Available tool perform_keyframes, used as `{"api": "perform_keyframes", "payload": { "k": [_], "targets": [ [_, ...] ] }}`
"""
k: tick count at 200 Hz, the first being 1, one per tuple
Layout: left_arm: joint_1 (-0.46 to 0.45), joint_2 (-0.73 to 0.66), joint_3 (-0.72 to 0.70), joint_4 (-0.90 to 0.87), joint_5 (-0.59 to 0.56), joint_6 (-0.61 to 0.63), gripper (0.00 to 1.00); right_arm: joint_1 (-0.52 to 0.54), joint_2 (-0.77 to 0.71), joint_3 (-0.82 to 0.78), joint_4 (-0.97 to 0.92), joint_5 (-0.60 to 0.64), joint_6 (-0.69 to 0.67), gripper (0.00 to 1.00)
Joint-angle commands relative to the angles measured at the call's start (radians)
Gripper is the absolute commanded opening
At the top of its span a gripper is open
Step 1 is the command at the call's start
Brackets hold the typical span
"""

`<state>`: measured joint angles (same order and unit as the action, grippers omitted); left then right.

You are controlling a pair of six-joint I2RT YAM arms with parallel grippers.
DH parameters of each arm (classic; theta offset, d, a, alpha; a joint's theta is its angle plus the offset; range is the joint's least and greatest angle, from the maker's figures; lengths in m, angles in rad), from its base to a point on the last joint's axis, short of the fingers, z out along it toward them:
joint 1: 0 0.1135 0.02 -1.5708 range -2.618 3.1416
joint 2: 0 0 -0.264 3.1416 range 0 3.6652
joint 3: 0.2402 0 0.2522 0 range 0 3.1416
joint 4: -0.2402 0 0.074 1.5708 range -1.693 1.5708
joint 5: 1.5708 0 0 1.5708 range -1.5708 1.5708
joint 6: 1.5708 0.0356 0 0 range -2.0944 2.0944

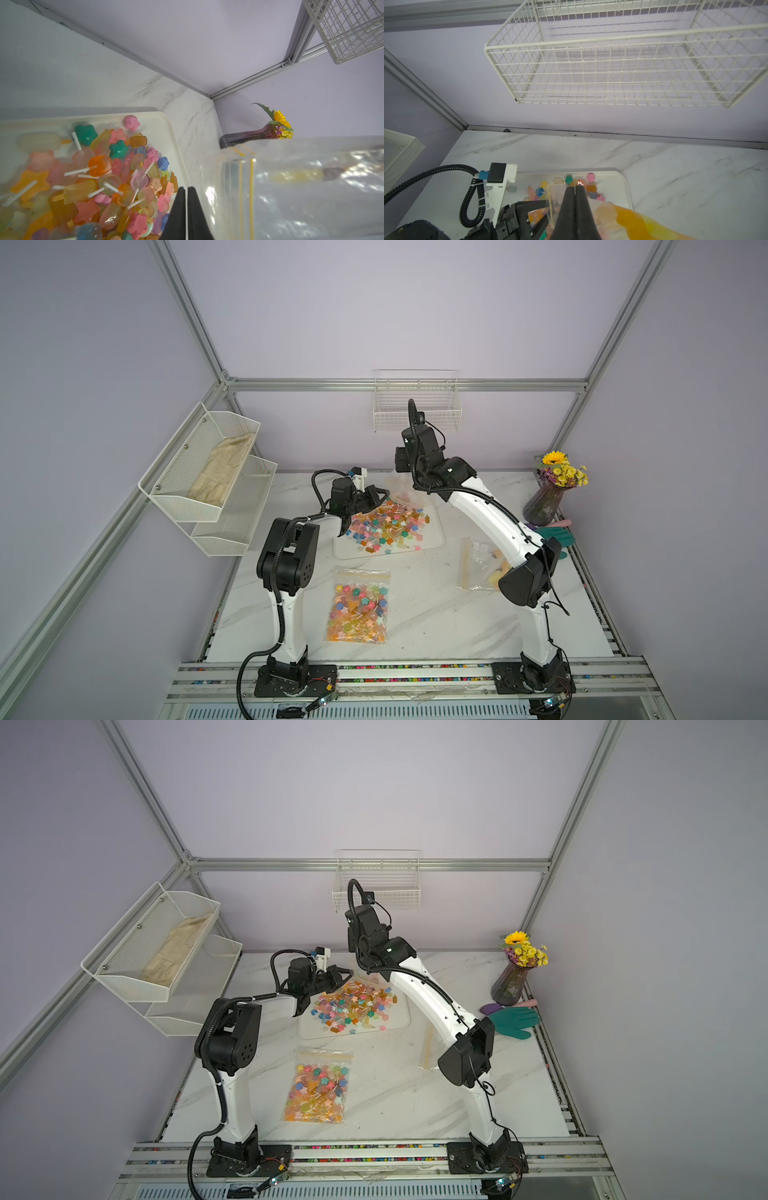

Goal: Pour candies out of the ziploc bag
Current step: 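Pour the candies out of the ziploc bag onto the tray, then place the ziploc bag in the ziploc bag.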

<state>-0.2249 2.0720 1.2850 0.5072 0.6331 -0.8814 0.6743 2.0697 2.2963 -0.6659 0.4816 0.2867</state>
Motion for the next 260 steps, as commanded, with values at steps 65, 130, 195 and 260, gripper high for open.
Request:
{"api": "perform_keyframes", "payload": {
  "k": [65, 130, 195, 260],
  "targets": [
    [0.006, -0.245, -0.131, -0.008, -0.055, 0.055, 0.54, -0.018, -0.239, -0.247, 0.038, 0.108, 0.104, 0.0],
    [0.058, -0.475, -0.277, 0.006, -0.14, 0.092, 1.0, -0.019, -0.506, -0.467, 0.008, 0.091, 0.201, 0.0],
    [0.108, -0.754, -0.421, -0.006, -0.226, 0.108, 1.0, -0.019, -0.708, -0.612, -0.108, 0.049, 0.309, 0.0],
    [0.144, -1.003, -0.536, -0.099, -0.394, 0.057, 1.0, -0.019, -0.877, -0.825, -0.23, -0.184, 0.386, 0.0]
  ]
}}
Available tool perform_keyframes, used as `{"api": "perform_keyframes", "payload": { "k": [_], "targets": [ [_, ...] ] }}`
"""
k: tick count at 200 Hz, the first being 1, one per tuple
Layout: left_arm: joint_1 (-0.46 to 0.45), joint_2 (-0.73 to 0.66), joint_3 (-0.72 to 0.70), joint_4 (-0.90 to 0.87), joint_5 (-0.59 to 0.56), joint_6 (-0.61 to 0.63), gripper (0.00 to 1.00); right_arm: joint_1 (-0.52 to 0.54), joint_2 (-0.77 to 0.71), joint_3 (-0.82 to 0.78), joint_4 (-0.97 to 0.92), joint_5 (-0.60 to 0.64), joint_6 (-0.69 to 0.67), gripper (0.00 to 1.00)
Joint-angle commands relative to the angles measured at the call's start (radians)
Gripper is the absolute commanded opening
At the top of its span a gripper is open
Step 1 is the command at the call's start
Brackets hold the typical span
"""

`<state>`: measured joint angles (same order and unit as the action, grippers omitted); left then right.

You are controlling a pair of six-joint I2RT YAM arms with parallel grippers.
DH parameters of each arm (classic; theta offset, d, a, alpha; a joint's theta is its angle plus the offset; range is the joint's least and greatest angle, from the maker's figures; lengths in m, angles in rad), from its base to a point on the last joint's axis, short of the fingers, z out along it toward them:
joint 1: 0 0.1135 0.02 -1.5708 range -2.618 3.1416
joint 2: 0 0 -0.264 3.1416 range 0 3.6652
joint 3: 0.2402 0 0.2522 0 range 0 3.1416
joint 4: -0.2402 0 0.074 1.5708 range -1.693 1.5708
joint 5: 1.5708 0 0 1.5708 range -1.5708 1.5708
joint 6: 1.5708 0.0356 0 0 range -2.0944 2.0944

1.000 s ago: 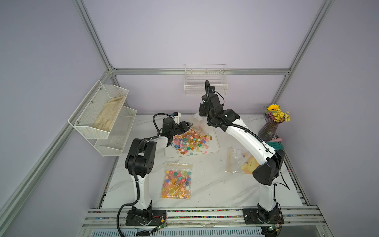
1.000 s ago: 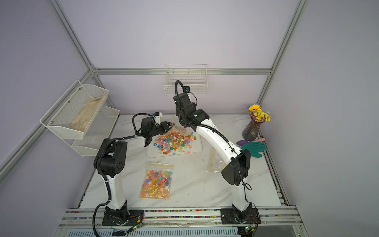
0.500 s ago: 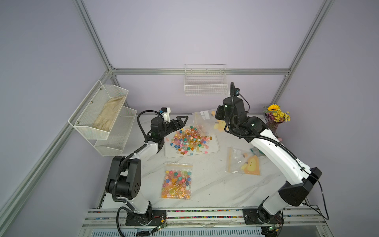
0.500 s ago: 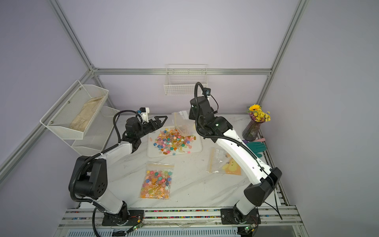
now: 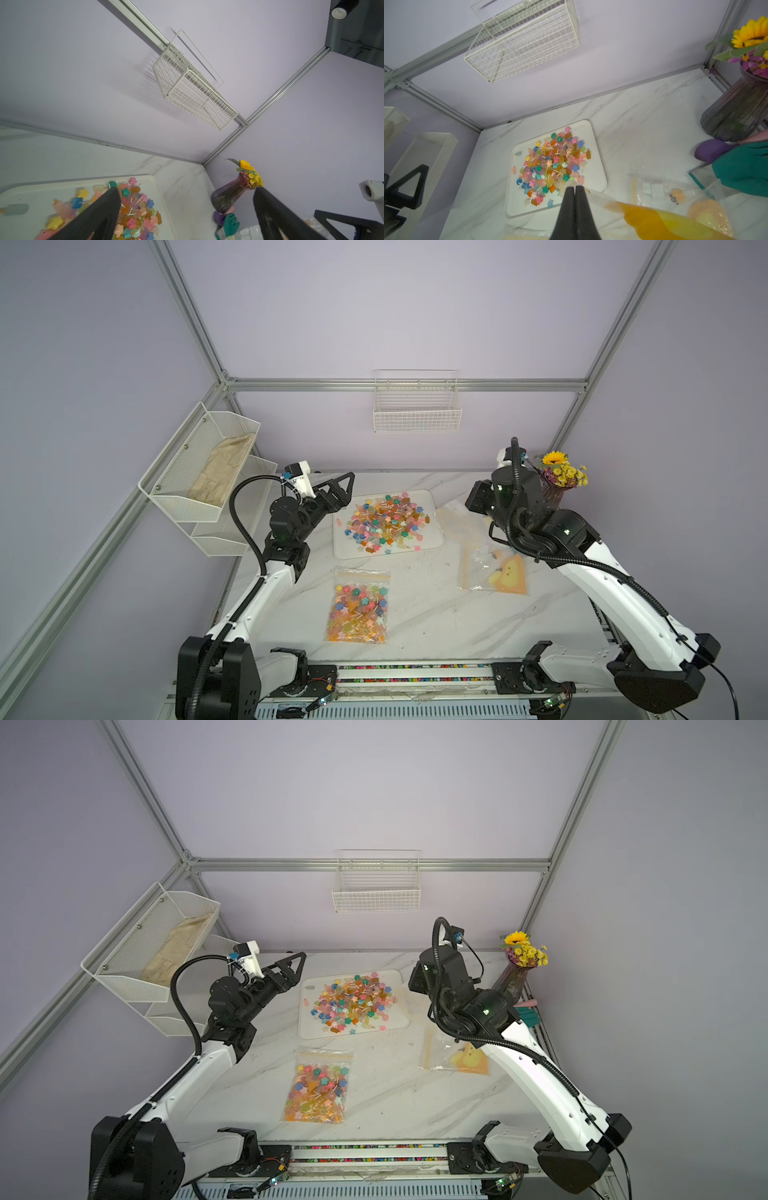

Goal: Pour candies out of the ziploc bag
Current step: Place the ziploc bag in the ziploc bag.

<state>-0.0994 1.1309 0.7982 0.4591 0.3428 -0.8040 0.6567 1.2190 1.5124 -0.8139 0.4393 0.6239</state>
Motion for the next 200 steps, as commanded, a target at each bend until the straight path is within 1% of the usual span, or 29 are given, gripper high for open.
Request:
{"api": "perform_keyframes", "payload": {
  "k": [1, 19, 29, 45, 59, 75, 92, 131, 159, 179, 200],
  "targets": [
    [0.019, -0.064, -0.05, -0.057, -0.105, -0.021, 1.0, -0.002, -0.028, -0.042, -0.083, -0.147, 0.048, 0.0],
    [0.03, -0.086, -0.047, -0.137, -0.11, -0.022, 1.0, -0.002, -0.056, -0.061, -0.112, -0.249, 0.058, 0.0],
    [0.037, -0.086, -0.044, -0.162, -0.085, -0.021, 1.0, -0.002, -0.068, -0.063, -0.141, -0.268, 0.084, 0.0],
    [0.044, -0.075, -0.029, -0.196, -0.017, -0.007, 1.0, -0.002, -0.084, -0.071, -0.191, -0.286, 0.114, 0.0],
    [0.047, -0.06, -0.016, -0.199, 0.065, 0.03, 1.0, -0.002, -0.089, -0.092, -0.225, -0.307, 0.136, 0.0],
    [0.047, -0.042, -0.015, -0.152, 0.169, 0.058, 1.0, -0.002, -0.09, -0.14, -0.238, -0.33, 0.154, 0.0],
    [0.047, -0.028, -0.017, -0.104, 0.231, 0.05, 1.0, -0.002, -0.081, -0.204, -0.229, -0.34, 0.161, 0.0],
    [0.046, -0.014, -0.015, -0.079, 0.291, 0.046, 1.0, -0.021, 0.013, -0.27, -0.204, -0.251, 0.17, 0.0],
    [0.047, -0.014, -0.021, -0.08, 0.307, 0.048, 1.0, -0.088, 0.073, -0.285, -0.181, -0.12, 0.175, 0.0],
    [0.046, -0.008, -0.023, -0.081, 0.313, 0.048, 1.0, -0.148, 0.105, -0.304, -0.145, -0.055, 0.169, 0.0],
    [0.047, -0.002, -0.025, -0.081, 0.325, 0.047, 1.0, -0.183, 0.137, -0.313, -0.107, 0.017, 0.17, 0.0]
  ]
}}
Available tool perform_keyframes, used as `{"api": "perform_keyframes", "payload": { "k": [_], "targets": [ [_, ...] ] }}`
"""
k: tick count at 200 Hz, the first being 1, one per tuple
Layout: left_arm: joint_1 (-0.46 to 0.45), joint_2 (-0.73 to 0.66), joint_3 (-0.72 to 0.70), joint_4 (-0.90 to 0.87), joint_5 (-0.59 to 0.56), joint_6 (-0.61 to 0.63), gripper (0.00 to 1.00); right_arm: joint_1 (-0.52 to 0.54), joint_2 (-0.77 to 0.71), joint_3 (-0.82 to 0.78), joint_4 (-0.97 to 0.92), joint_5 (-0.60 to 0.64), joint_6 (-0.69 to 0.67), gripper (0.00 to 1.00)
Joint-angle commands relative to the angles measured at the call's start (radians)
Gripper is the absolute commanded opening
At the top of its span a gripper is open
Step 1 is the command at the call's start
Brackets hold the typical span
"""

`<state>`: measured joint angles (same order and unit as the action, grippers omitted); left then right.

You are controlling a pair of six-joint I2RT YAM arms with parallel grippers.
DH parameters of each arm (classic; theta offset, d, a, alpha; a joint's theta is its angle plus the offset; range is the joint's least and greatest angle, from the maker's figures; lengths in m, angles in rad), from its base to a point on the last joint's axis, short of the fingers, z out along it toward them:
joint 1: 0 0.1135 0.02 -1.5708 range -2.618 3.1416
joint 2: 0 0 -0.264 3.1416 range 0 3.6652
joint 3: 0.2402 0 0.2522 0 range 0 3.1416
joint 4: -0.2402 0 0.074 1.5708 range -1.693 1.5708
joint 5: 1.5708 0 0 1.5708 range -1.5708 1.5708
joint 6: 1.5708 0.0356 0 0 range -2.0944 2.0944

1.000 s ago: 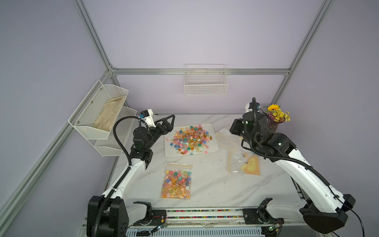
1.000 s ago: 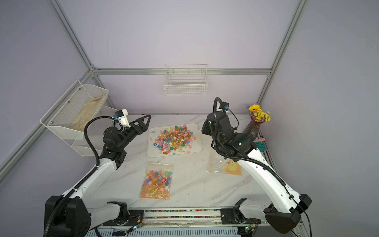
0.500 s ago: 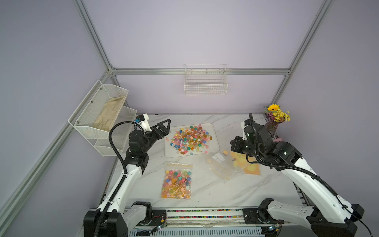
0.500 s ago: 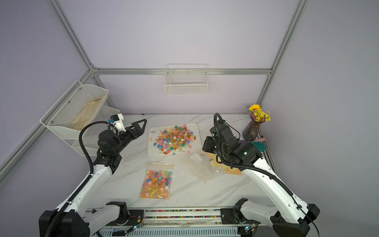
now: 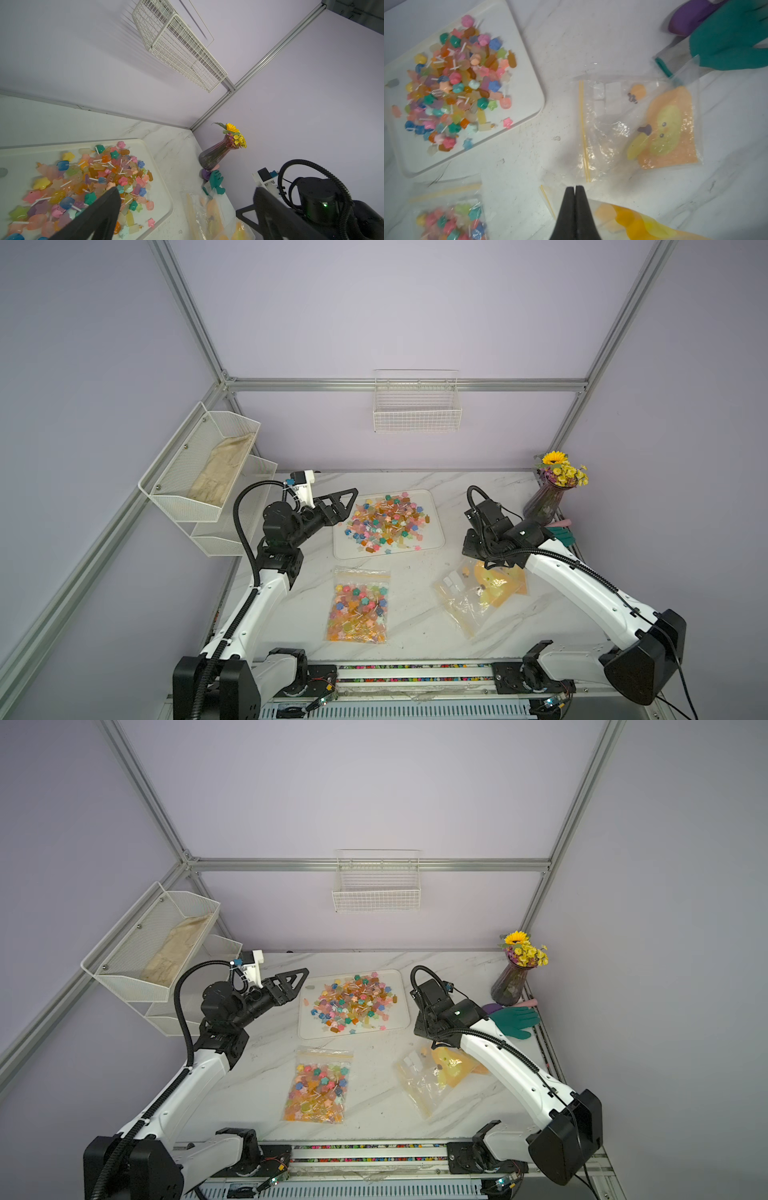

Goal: Pour candies out of the ziploc bag
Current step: Place the ziploc bag in the ziploc bag, then adjust the ziploc bag at the center of the board.

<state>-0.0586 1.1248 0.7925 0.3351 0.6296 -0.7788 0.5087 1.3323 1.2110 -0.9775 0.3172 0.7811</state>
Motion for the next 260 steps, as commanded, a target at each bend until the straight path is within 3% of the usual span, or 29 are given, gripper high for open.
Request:
{"api": "perform_keyframes", "payload": {
  "k": [1, 20, 35, 62, 88, 100, 124, 150, 172, 217, 260],
  "targets": [
    [0.005, 0.005, -0.019, 0.042, 0.039, 0.022, 1.0, -0.037, 0.025, -0.012, 0.058, 0.141, 0.012, 0.0],
    [0.005, 0.007, -0.02, 0.039, 0.044, 0.021, 1.0, -0.062, 0.067, -0.006, 0.083, 0.189, 0.013, 0.0],
    [0.005, 0.003, -0.019, 0.018, 0.045, 0.021, 1.0, -0.074, 0.092, 0.004, 0.094, 0.228, 0.018, 0.08],
    [0.005, -0.016, 0.001, -0.121, -0.006, 0.04, 1.0, -0.093, 0.114, 0.023, 0.116, 0.28, 0.025, 0.28],
    [0.005, -0.042, 0.049, -0.395, -0.13, 0.096, 1.0, -0.099, 0.117, 0.046, 0.139, 0.299, 0.016, 0.53],
    [0.005, -0.047, 0.073, -0.498, -0.173, 0.129, 1.0, -0.099, 0.112, 0.059, 0.144, 0.301, 0.013, 0.6],
    [0.005, -0.065, 0.083, -0.604, -0.218, 0.139, 1.0, -0.098, 0.052, 0.053, 0.206, 0.258, -0.051, 0.62],
    [0.005, -0.083, 0.07, -0.695, -0.276, 0.096, 1.0, -0.092, -0.045, 0.007, 0.353, 0.028, -0.215, 0.62],
    [0.005, -0.082, 0.063, -0.814, -0.342, 0.041, 1.0, -0.071, -0.064, -0.006, 0.374, -0.059, -0.259, 0.62],
    [-0.014, -0.08, -0.006, -0.971, -0.41, -0.186, 0.95, 0.011, -0.039, -0.036, 0.386, -0.001, -0.239, 0.61],
    [-0.14, 0.006, 0.097, -1.171, -0.635, -0.388, 0.91, 0.071, -0.027, -0.082, 0.427, 0.094, -0.206, 0.61]
  ]
}}
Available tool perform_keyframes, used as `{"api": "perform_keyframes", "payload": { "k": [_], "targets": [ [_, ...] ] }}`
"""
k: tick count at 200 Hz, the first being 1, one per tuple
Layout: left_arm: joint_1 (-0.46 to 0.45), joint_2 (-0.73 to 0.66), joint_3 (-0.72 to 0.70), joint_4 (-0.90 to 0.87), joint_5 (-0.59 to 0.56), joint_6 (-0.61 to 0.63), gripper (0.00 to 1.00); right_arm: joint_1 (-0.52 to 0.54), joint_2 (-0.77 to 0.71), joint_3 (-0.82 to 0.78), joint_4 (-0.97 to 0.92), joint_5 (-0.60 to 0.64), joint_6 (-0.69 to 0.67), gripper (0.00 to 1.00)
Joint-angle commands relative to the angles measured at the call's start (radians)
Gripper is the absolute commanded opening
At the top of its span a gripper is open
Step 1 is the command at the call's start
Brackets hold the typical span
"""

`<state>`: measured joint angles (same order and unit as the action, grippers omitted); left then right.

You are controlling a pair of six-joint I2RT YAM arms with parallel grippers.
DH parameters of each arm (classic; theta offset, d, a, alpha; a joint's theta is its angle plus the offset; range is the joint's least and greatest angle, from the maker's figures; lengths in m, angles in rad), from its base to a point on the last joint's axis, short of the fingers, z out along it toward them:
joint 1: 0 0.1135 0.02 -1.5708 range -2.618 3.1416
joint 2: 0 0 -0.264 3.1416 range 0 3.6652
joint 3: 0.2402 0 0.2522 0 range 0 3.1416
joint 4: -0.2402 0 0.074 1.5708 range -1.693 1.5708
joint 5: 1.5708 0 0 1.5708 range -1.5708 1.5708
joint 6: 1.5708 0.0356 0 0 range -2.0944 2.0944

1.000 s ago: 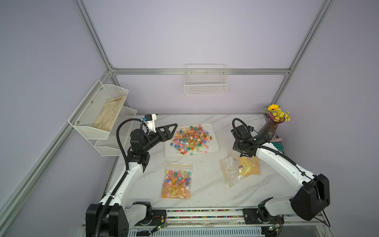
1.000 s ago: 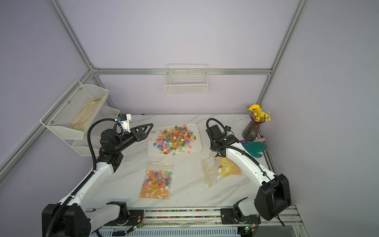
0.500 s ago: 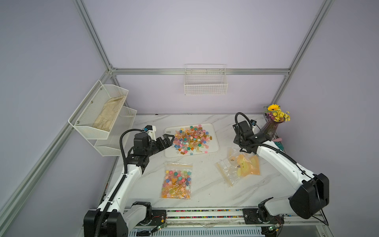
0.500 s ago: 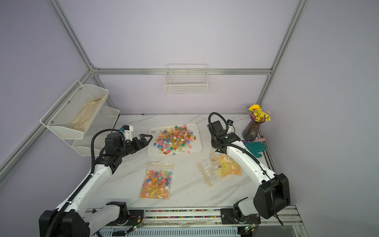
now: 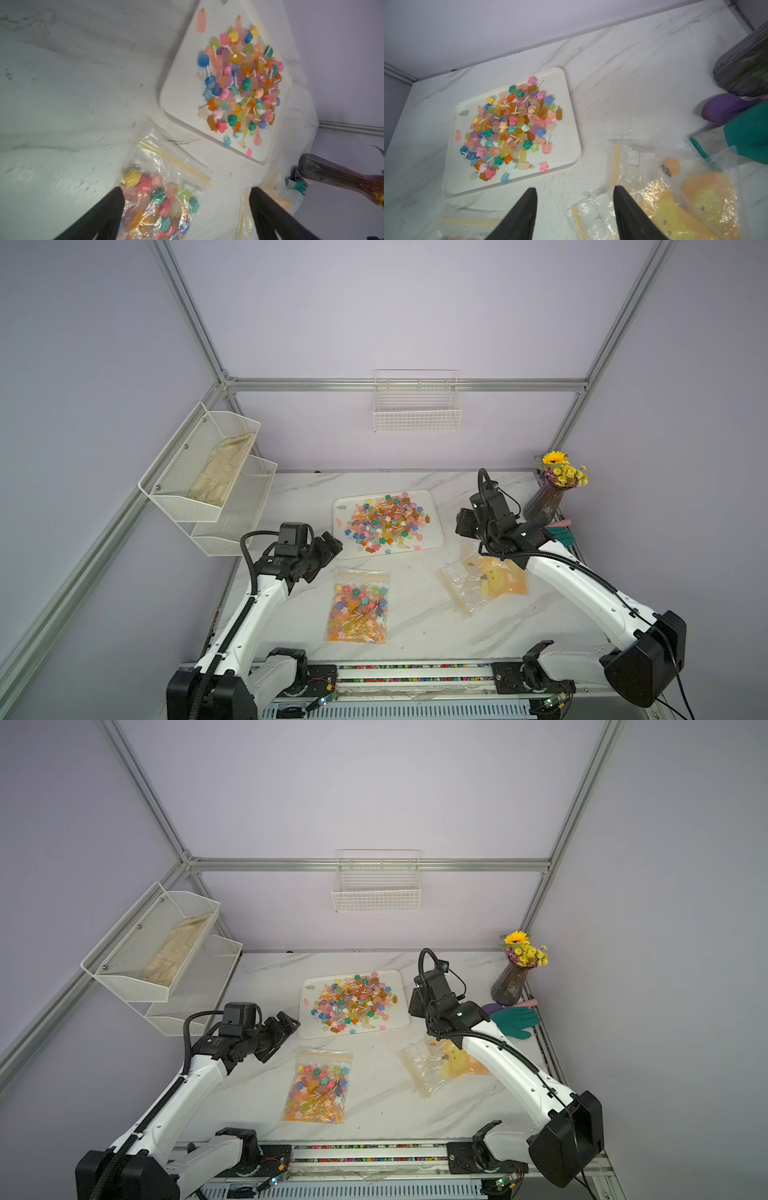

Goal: Pour candies out of the ziploc bag
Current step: Adjust the ziploc bag at the center of the board.

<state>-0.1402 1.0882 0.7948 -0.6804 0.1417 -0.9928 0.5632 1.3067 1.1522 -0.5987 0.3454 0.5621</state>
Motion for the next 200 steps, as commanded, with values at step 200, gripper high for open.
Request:
{"api": "perform_keyframes", "payload": {
  "k": [200],
  "targets": [
    [-0.303, 0.782, 0.609, -0.501, -0.08, -0.709, 0.76, 0.021, -0.051, -0.189, 0.232, 0.041, -0.024, 0.6]
  ]
}}
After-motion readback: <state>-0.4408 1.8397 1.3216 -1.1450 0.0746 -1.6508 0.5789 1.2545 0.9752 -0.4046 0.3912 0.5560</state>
